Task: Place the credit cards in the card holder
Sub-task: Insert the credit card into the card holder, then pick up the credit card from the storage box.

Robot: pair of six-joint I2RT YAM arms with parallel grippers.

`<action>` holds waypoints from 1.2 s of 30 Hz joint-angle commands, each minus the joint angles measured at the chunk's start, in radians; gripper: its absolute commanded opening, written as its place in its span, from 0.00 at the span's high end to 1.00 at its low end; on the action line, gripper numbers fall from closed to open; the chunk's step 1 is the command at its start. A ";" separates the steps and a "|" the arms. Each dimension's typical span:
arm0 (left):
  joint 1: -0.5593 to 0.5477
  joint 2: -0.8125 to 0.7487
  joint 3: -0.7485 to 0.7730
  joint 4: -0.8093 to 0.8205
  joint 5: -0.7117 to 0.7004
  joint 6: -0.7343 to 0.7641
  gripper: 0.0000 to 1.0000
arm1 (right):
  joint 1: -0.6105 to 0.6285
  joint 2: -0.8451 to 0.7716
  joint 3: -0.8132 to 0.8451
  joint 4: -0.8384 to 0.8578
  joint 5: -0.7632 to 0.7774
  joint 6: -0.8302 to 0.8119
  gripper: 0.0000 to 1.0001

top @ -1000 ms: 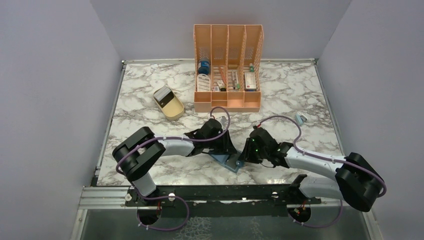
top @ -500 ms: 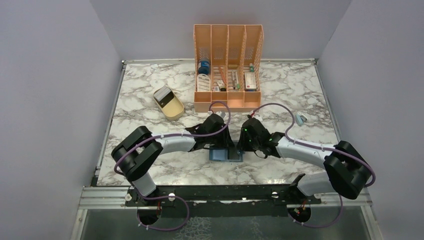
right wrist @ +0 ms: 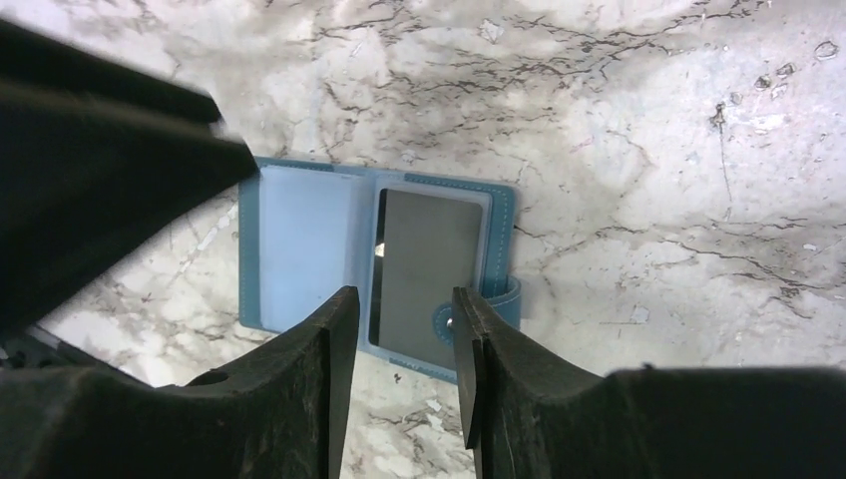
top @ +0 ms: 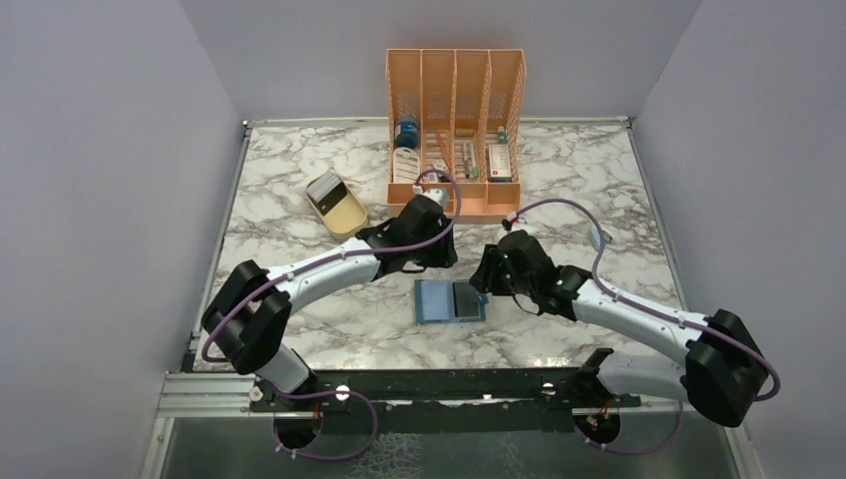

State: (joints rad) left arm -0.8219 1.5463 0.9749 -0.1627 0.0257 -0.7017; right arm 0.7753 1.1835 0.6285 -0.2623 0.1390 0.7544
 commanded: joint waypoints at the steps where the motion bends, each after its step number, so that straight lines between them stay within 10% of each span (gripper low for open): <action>1: 0.060 -0.045 0.121 -0.184 -0.125 0.248 0.56 | -0.001 -0.045 -0.018 -0.023 -0.059 -0.011 0.59; 14: 0.296 -0.005 0.305 -0.364 -0.373 0.788 0.44 | -0.001 -0.160 -0.015 -0.057 -0.143 0.013 0.58; 36: 0.573 0.379 0.471 -0.173 -0.447 1.092 0.45 | -0.001 -0.162 0.034 -0.150 -0.126 0.046 0.58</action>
State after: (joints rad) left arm -0.2726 1.9007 1.4006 -0.3817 -0.3733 0.3302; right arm 0.7753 1.0336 0.6273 -0.3866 0.0055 0.7822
